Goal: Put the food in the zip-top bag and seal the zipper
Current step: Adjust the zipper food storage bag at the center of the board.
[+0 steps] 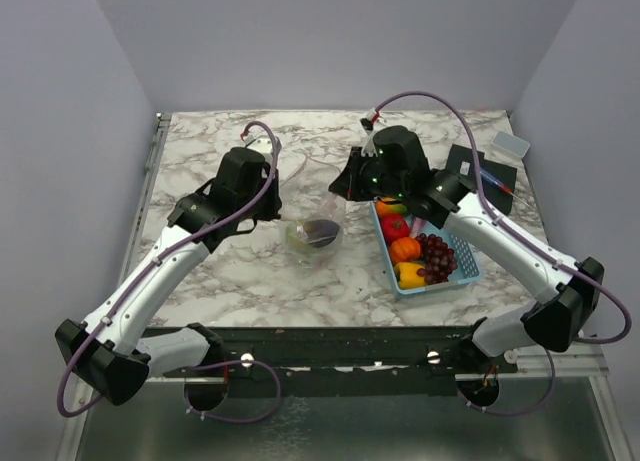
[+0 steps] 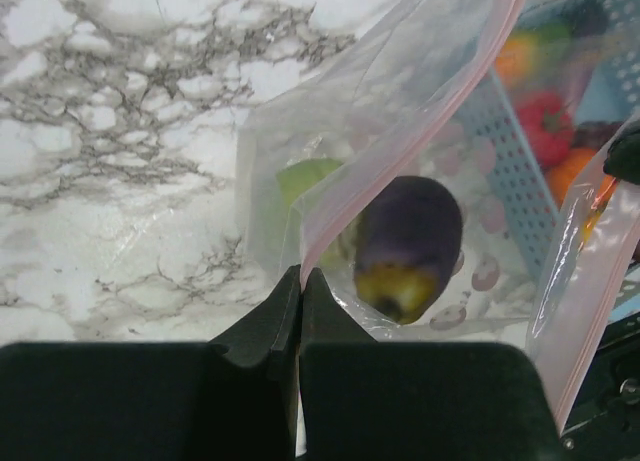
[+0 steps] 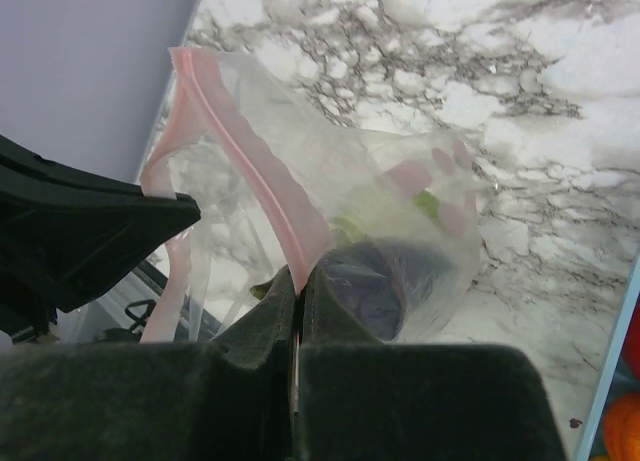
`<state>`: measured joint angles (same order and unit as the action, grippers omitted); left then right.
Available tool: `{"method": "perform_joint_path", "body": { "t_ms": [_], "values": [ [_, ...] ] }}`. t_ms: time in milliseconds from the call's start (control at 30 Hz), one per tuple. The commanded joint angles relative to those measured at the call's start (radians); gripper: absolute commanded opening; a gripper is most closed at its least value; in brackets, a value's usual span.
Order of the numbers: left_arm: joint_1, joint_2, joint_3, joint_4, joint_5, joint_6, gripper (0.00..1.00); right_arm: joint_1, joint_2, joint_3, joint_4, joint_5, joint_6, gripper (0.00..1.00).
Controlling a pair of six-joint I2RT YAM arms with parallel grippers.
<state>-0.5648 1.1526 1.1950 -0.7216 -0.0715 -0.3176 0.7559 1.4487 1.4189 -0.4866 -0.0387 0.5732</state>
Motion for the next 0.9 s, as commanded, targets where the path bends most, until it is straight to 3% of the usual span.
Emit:
{"method": "perform_joint_path", "body": {
  "t_ms": [0,133,233,433,533,867],
  "values": [
    [0.002,0.009,0.082,0.009,0.030,0.002,0.00,0.001,-0.039,0.077,-0.042,0.035,-0.029,0.01],
    [0.002,0.012,0.171,0.000,0.098,0.005,0.00,0.001,-0.050,0.159,-0.086,0.068,-0.047,0.00],
    [0.002,0.002,0.175,0.006,0.112,0.000,0.00,0.001,-0.072,0.111,-0.049,0.067,-0.042,0.01],
    [0.003,0.076,-0.049,0.094,0.078,-0.016,0.00,0.002,-0.003,-0.102,0.033,0.082,-0.009,0.01],
    [0.003,0.147,-0.079,0.112,0.096,-0.021,0.00,0.001,0.036,-0.116,0.025,0.067,-0.002,0.01],
    [0.002,-0.003,0.220,0.077,0.167,0.000,0.00,0.008,-0.082,0.119,-0.072,0.102,-0.050,0.01]
  ]
}}
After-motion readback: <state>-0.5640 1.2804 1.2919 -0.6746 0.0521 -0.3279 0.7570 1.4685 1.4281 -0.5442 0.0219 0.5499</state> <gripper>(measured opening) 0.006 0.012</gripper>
